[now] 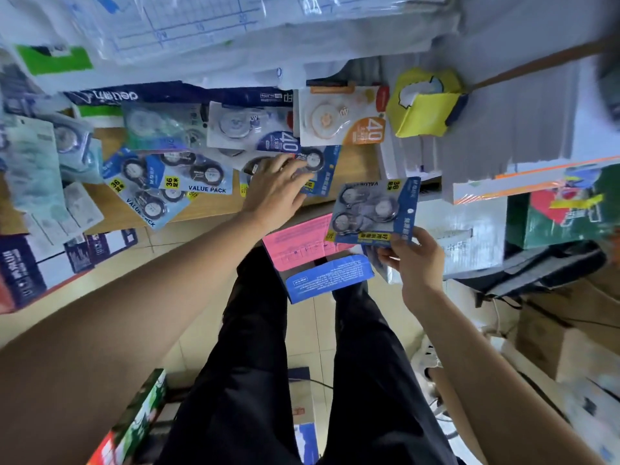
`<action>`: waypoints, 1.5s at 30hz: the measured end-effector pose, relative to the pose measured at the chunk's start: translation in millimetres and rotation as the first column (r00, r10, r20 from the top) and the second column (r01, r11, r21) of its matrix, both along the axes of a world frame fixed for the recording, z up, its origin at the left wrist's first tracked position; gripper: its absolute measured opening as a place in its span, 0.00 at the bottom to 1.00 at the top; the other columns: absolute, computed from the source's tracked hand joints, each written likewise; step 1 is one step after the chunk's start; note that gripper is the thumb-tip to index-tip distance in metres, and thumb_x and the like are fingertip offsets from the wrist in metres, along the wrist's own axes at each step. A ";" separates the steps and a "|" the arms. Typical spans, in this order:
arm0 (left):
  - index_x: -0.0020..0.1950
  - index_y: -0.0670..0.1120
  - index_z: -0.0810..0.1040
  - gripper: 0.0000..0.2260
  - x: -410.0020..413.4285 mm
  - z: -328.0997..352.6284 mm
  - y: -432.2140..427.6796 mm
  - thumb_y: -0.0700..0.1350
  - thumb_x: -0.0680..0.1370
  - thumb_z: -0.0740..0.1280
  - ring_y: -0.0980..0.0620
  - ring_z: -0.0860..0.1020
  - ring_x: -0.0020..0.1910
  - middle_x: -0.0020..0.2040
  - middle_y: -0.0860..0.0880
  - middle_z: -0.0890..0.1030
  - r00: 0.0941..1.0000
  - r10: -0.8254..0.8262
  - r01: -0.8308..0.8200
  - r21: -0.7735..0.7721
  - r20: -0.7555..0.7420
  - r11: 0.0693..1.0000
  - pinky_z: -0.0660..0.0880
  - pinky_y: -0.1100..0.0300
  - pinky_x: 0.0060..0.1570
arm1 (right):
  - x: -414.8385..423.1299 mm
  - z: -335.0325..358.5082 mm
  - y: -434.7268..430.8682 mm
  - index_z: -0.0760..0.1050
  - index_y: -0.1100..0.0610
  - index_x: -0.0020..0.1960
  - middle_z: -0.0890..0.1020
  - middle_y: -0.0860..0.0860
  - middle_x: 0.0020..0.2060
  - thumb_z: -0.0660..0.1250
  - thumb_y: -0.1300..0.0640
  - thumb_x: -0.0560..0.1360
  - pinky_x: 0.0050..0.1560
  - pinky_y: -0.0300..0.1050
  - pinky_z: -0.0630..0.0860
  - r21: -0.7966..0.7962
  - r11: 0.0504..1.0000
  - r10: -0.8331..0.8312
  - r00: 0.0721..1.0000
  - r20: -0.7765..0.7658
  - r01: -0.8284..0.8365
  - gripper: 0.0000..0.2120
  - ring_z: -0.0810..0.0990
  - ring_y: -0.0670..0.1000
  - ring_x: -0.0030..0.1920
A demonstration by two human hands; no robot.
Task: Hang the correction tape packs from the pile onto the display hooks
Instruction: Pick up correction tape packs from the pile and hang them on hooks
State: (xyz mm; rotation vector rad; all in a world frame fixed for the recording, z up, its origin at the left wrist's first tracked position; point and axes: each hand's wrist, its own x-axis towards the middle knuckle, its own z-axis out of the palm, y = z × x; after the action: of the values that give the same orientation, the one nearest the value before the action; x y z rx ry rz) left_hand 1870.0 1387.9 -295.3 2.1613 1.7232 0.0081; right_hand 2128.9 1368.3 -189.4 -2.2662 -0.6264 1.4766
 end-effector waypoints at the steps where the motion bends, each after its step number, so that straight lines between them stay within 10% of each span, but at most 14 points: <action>1: 0.69 0.49 0.76 0.23 7.0 -3.5 5.1 0.53 0.75 0.72 0.43 0.71 0.68 0.70 0.48 0.75 0.999 -0.032 0.031 -0.053 -0.027 0.998 0.70 0.45 0.63 | 3.0 1.4 -2.4 0.78 0.61 0.49 0.84 0.59 0.38 0.66 0.66 0.78 0.41 0.50 0.83 0.009 1.000 0.020 1.000 -0.001 -0.020 0.03 0.83 0.57 0.35; 6: 0.74 0.51 0.68 0.33 29.8 -19.0 16.4 0.51 0.71 0.76 0.41 0.67 0.71 0.78 0.45 0.63 0.975 -0.120 0.080 -0.208 -0.187 0.975 0.67 0.43 0.68 | 14.3 8.7 -13.1 0.77 0.61 0.51 0.83 0.61 0.39 0.65 0.67 0.78 0.41 0.49 0.84 0.032 0.997 0.066 0.998 -0.004 -0.066 0.04 0.83 0.56 0.35; 13: 0.70 0.46 0.76 0.25 34.0 -25.9 16.6 0.42 0.73 0.75 0.42 0.73 0.69 0.72 0.45 0.75 0.975 -0.201 0.206 -0.048 0.096 0.977 0.67 0.45 0.72 | 27.7 19.1 -25.5 0.77 0.62 0.53 0.83 0.59 0.38 0.65 0.66 0.79 0.36 0.43 0.81 0.085 0.992 0.088 0.995 0.046 -0.091 0.05 0.82 0.50 0.30; 19: 0.77 0.44 0.62 0.41 38.5 -20.9 30.8 0.54 0.69 0.77 0.40 0.66 0.74 0.78 0.41 0.64 0.958 -0.190 0.142 -0.217 -0.215 0.966 0.64 0.45 0.71 | 35.3 19.4 -33.2 0.77 0.57 0.49 0.83 0.58 0.39 0.65 0.66 0.78 0.41 0.50 0.83 0.073 0.993 0.089 0.993 0.076 -0.095 0.06 0.82 0.50 0.31; 24: 0.77 0.46 0.64 0.33 39.4 -21.6 33.0 0.57 0.77 0.69 0.40 0.65 0.75 0.78 0.42 0.65 0.949 -0.212 0.176 -0.167 -0.232 0.970 0.65 0.44 0.70 | 36.6 16.8 -35.9 0.76 0.59 0.51 0.83 0.57 0.38 0.66 0.65 0.79 0.40 0.45 0.83 0.063 0.994 0.082 0.995 0.052 -0.085 0.04 0.82 0.48 0.32; 32: 0.52 0.44 0.84 0.07 21.3 -0.8 30.1 0.43 0.82 0.66 0.45 0.84 0.56 0.60 0.43 0.84 0.979 -0.188 0.142 0.395 0.080 0.908 0.84 0.47 0.46 | 35.3 23.3 -32.4 0.77 0.64 0.53 0.82 0.56 0.36 0.66 0.66 0.79 0.37 0.38 0.80 0.097 0.994 0.053 0.999 0.002 -0.052 0.04 0.82 0.46 0.31; 36: 0.48 0.45 0.84 0.06 20.6 37.2 25.4 0.42 0.81 0.68 0.49 0.85 0.49 0.51 0.48 0.87 0.991 -0.036 -0.016 0.374 0.132 0.927 0.80 0.57 0.44 | 35.1 38.3 -24.5 0.78 0.66 0.51 0.82 0.61 0.36 0.66 0.67 0.78 0.34 0.39 0.79 0.134 0.983 0.123 0.991 0.043 -0.128 0.04 0.80 0.45 0.30; 39: 0.47 0.48 0.83 0.08 19.2 68.3 30.0 0.47 0.82 0.66 0.49 0.82 0.36 0.39 0.50 0.85 0.961 0.224 -0.260 0.252 0.163 0.932 0.68 0.60 0.30 | 38.4 50.2 -19.0 0.80 0.61 0.47 0.83 0.62 0.36 0.68 0.63 0.77 0.41 0.57 0.82 0.142 0.971 0.184 0.979 0.086 -0.195 0.02 0.82 0.54 0.33; 45: 0.52 0.47 0.84 0.11 15.2 127.8 37.6 0.52 0.81 0.66 0.48 0.83 0.38 0.42 0.49 0.86 0.808 0.451 -0.495 0.020 0.379 0.869 0.79 0.50 0.34 | 40.5 78.1 -4.5 0.79 0.50 0.43 0.81 0.54 0.32 0.67 0.51 0.71 0.45 0.66 0.79 0.176 0.949 0.254 0.965 0.061 -0.261 0.04 0.81 0.64 0.38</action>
State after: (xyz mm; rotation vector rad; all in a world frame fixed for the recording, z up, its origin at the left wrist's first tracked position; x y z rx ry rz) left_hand 1885.1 1425.5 -167.5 1.6015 2.0144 0.6201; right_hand 2169.4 1363.8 -111.3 -2.1376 -1.0596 1.4251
